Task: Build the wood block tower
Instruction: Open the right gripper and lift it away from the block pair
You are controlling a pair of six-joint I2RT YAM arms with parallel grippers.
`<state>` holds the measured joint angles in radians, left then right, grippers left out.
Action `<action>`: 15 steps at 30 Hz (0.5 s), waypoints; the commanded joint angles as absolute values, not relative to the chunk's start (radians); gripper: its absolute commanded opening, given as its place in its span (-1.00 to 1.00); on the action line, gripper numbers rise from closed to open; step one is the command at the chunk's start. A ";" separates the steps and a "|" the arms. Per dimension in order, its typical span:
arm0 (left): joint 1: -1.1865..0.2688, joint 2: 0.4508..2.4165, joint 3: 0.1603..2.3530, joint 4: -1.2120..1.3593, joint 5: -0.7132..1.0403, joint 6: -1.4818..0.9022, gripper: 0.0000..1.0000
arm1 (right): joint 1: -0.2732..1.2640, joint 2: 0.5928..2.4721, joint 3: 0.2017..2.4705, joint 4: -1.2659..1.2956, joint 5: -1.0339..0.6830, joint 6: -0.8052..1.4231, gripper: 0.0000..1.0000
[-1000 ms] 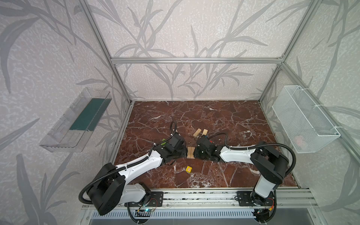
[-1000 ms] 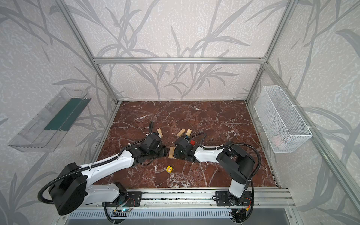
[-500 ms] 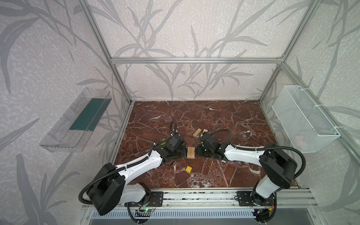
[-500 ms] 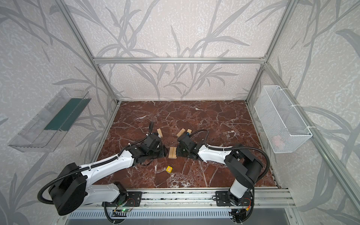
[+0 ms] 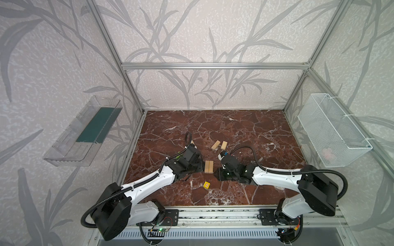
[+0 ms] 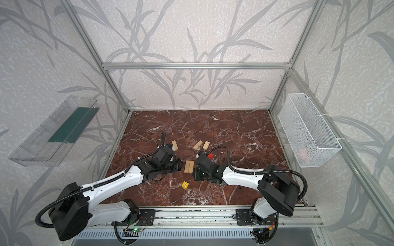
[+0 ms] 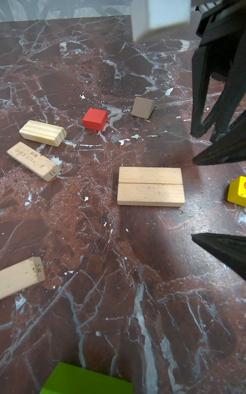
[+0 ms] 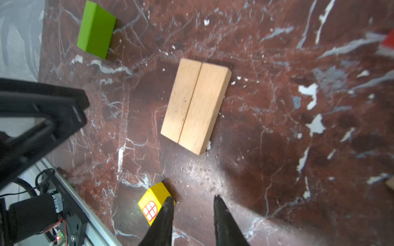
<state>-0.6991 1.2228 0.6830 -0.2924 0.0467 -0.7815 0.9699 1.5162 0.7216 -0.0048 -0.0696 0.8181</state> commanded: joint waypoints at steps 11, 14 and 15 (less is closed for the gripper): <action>-0.690 1.188 0.667 -0.322 0.039 -0.772 0.01 | 0.991 1.639 0.728 0.132 -0.032 0.816 -0.48; -0.691 1.183 0.663 -0.322 0.034 -0.772 0.01 | 0.991 1.654 0.738 0.111 -0.015 0.813 -0.51; -0.690 1.181 0.663 -0.323 0.032 -0.772 0.01 | 0.990 1.656 0.739 0.109 -0.008 0.813 -0.52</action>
